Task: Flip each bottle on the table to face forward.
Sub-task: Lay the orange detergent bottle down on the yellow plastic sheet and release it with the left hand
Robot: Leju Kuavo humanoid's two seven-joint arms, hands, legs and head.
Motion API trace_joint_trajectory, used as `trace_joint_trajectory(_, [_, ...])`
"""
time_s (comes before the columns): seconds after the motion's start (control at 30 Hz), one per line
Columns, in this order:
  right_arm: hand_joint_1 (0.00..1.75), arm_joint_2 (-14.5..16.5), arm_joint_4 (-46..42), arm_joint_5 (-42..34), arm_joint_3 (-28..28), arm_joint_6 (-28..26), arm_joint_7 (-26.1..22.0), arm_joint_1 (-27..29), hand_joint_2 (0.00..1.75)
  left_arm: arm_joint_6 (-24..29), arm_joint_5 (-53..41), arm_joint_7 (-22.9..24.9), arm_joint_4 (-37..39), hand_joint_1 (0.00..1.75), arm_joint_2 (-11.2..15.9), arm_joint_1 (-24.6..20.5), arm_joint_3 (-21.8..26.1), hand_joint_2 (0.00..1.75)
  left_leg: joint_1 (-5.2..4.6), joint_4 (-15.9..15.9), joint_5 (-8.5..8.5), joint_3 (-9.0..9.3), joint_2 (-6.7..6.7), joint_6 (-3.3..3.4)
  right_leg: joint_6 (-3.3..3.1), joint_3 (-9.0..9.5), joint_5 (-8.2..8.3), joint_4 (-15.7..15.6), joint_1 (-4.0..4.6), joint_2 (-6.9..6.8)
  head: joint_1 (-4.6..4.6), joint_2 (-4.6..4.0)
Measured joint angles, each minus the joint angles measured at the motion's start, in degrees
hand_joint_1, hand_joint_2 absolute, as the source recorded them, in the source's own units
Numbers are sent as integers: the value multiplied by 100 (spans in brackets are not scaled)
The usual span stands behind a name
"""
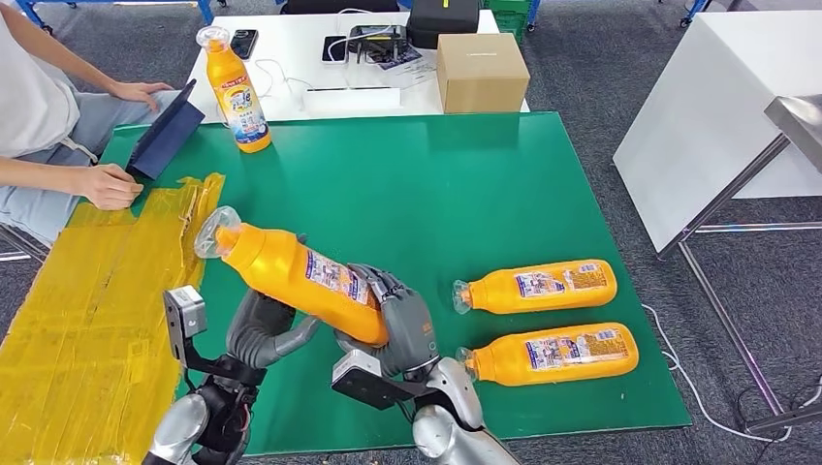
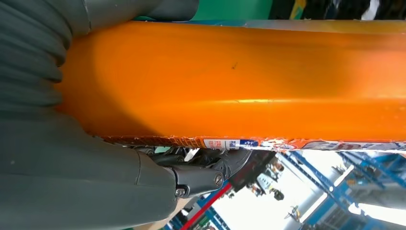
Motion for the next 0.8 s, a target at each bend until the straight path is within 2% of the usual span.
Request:
trace_joint_trajectory(0.7, [175, 46, 435, 7, 244, 164, 58, -205, 175, -43, 131, -3, 93, 0, 59, -22, 1, 175, 0, 0, 0, -1, 1, 0, 0, -3, 0, 0, 0, 0, 0, 0])
trace_joint_trajectory(0.8, [175, 70, 521, 106, 359, 251, 106, -240, 175, -48, 177, -8, 103, 131, 61, -29, 3, 175, 0, 0, 0, -1, 1, 0, 0, -3, 0, 0, 0, 1, 0, 0])
